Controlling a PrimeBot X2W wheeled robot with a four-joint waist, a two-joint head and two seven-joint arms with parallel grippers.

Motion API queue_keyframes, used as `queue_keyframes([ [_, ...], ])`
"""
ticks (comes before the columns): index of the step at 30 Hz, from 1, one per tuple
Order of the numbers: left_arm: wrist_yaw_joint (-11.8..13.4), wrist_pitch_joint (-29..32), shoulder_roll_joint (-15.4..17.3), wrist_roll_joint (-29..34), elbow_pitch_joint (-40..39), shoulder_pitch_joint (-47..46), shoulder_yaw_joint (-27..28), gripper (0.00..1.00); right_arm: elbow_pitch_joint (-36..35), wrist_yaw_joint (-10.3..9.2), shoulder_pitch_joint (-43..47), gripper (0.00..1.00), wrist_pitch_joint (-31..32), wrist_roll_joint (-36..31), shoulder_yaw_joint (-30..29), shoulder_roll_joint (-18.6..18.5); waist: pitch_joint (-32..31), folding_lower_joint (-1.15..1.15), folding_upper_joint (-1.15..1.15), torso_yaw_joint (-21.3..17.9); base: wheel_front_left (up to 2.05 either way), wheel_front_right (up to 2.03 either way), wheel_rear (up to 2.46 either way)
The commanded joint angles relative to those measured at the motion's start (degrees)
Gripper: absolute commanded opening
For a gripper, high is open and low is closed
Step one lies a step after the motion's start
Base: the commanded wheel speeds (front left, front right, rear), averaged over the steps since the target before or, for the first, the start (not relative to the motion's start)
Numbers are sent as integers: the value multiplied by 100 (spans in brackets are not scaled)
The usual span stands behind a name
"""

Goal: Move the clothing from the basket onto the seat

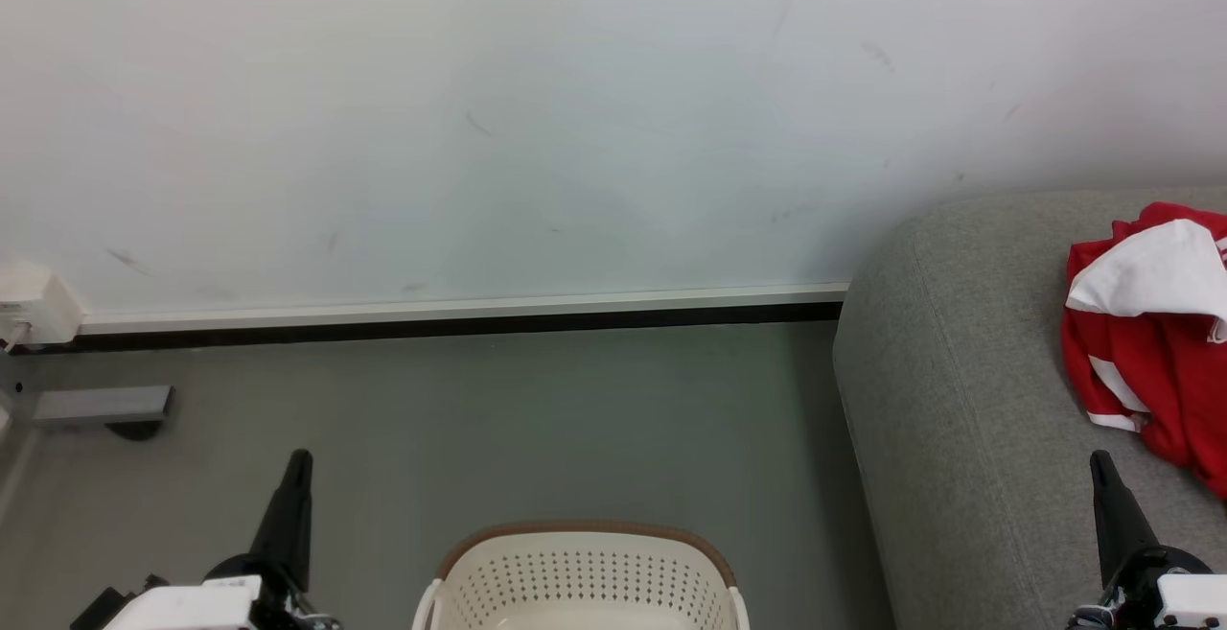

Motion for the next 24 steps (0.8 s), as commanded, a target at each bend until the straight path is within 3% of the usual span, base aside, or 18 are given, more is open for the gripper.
queue_keyframes([
  [1, -28, 20, 38, -79, -22, -41, 12, 0, -27, 2, -74, 0, 18, -28, -29, 5, 0, 0, 0, 0, 0, 0, 0],
  [24, -28, 21, 38, -80, -23, -41, 12, 0, -27, 2, -74, 0, 21, -31, -32, 6, 0, 0, 0, 0, 0, 0, 0],
])
